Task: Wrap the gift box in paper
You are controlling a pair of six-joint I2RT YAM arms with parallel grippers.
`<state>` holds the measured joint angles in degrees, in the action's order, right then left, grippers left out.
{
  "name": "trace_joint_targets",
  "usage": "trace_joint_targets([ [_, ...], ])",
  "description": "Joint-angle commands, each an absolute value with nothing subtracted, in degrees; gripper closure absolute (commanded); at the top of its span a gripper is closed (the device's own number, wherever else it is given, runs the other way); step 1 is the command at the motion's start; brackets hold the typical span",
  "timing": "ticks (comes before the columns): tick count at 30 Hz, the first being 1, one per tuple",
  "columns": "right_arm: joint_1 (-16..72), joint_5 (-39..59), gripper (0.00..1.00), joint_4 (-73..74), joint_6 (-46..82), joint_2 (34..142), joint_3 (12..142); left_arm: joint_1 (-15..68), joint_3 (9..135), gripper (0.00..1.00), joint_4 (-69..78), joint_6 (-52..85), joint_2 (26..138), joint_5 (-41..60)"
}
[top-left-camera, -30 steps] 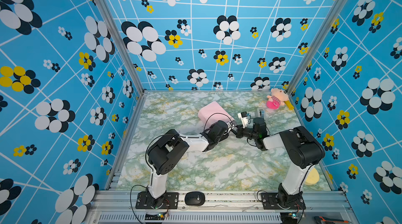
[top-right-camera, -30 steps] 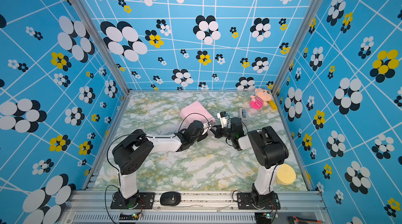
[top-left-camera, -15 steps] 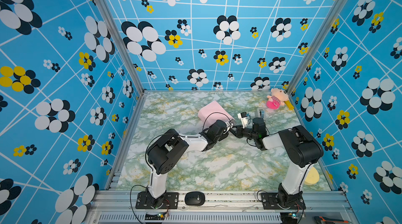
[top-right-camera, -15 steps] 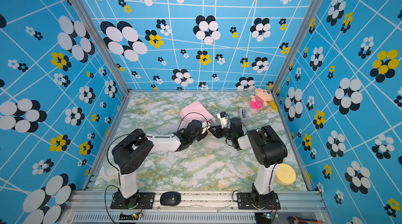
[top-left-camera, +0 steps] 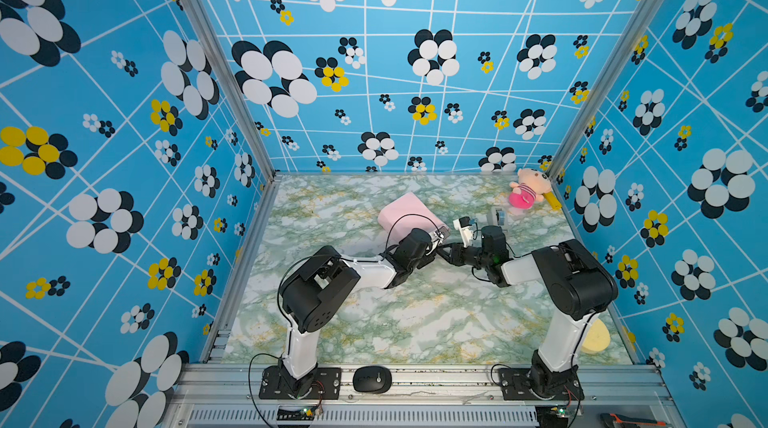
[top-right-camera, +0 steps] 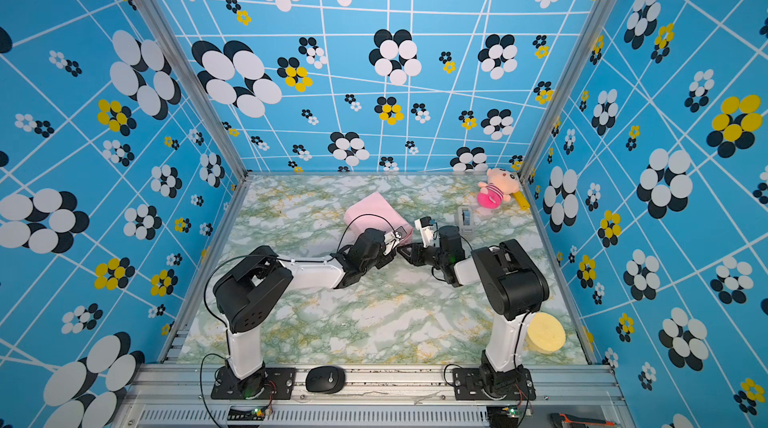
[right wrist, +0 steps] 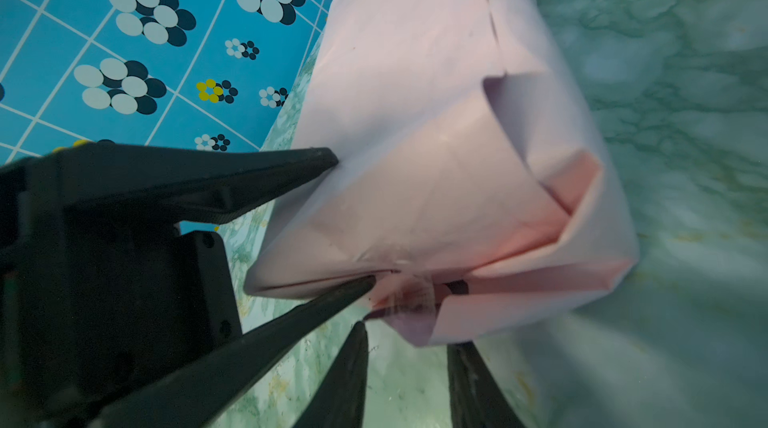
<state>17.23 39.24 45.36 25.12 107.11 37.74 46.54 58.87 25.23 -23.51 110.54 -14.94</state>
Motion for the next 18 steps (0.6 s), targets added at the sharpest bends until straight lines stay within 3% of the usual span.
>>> trace_joint_targets([
  [1, 17.6, 38.4, 0.65, 44.1, 25.7, 105.1, 36.8, 46.1, 56.4, 0.47, 18.5, -21.7, 111.9, -11.8],
  [5, 17.6, 38.4, 0.68, 44.3, 25.7, 104.7, 36.2, 46.1, 56.3, 0.47, 18.5, -21.7, 111.9, -11.6],
  [11, 17.5, 39.1, 0.84, 48.0, 27.6, 106.2, 37.3, 46.1, 55.8, 0.42, 18.9, -21.2, 110.3, -9.6],
  [14, 17.5, 39.3, 0.87, 48.6, 27.9, 106.7, 37.9, 45.7, 55.5, 0.37, 18.8, -20.5, 108.5, -8.2],
  [18, 17.5, 39.5, 0.89, 48.4, 27.7, 107.0, 38.2, 45.1, 54.7, 0.21, 19.5, -20.0, 104.5, -6.6],
])
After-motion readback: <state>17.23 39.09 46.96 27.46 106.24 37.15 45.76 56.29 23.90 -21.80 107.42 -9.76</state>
